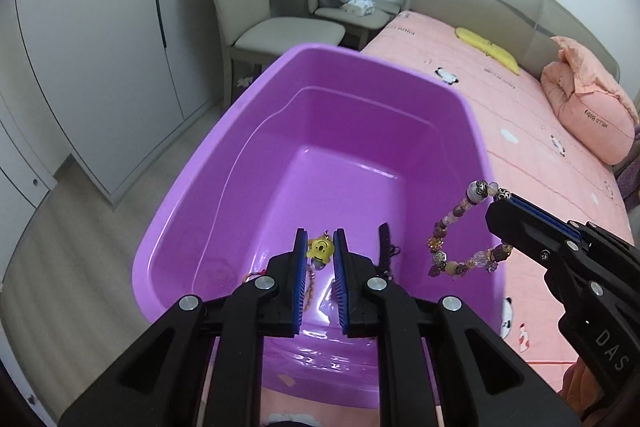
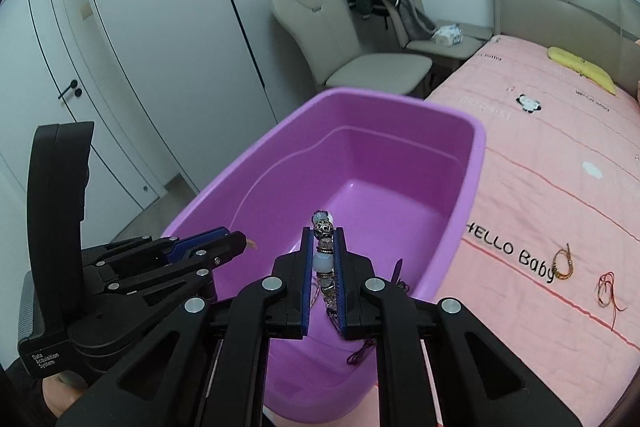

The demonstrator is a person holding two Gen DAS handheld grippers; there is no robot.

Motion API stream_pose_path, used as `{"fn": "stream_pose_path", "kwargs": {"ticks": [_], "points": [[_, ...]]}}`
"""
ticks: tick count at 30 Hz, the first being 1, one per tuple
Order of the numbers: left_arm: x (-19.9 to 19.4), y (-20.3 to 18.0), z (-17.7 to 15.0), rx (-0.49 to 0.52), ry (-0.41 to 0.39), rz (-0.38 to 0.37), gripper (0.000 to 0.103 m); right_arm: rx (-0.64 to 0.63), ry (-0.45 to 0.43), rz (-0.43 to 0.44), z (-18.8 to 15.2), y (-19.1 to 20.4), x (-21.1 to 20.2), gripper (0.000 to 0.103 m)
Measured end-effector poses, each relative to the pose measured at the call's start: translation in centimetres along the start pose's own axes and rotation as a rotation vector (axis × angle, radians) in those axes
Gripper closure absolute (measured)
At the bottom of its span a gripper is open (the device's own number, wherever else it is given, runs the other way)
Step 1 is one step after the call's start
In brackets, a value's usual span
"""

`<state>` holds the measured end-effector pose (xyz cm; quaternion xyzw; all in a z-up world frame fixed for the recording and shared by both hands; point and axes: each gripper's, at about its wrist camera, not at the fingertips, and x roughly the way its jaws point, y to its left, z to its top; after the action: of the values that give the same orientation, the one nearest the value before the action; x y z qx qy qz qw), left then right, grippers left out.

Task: Organize jewelry
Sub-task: 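Lift the beaded bracelet and flower charm and carry them over the tub, then open both tools to drop the bracelet and charm into the tub, then move both open tools back over the two braided bracelets on the bed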

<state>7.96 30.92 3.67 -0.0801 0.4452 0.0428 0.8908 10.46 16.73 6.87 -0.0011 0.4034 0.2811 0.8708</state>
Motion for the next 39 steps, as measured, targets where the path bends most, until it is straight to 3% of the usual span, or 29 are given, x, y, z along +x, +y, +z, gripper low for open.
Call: {"fn": "stream_pose_path", "kwargs": {"ticks": [6, 19, 20, 22, 23, 24, 39], "points": [[2.3, 1.2, -0.2, -0.026, 0.063, 0.023, 0.09, 0.021, 0.108, -0.01, -0.2, 0.4, 3.7, 0.093], [4.1, 1.6, -0.1, -0.019, 0.114, 0.083, 0.089, 0.015, 0.19, -0.064, -0.8, -0.1, 5.8, 0.093], [4.2, 1.5, 0.0, -0.017, 0.116, 0.089, 0.086, 0.016, 0.191, -0.068, -0.7, -0.2, 5.8, 0.093], [4.0, 1.6, -0.1, -0.019, 0.122, 0.115, 0.06, 0.01, 0.18, -0.086, -0.6, -0.3, 5.4, 0.08], [3.8, 1.7, 0.0, -0.025, 0.118, 0.131, 0.028, 0.006, 0.165, -0.096, -0.6, -0.3, 5.0, 0.07], [3.3, 1.9, -0.1, -0.034, 0.095, 0.146, 0.018, 0.006, 0.153, -0.104, -0.5, -0.4, 4.7, 0.067], [0.4, 1.1, -0.4, -0.04, 0.044, 0.178, 0.019, 0.025, 0.089, -0.102, -1.6, -2.1, 1.0, 0.066]]}}
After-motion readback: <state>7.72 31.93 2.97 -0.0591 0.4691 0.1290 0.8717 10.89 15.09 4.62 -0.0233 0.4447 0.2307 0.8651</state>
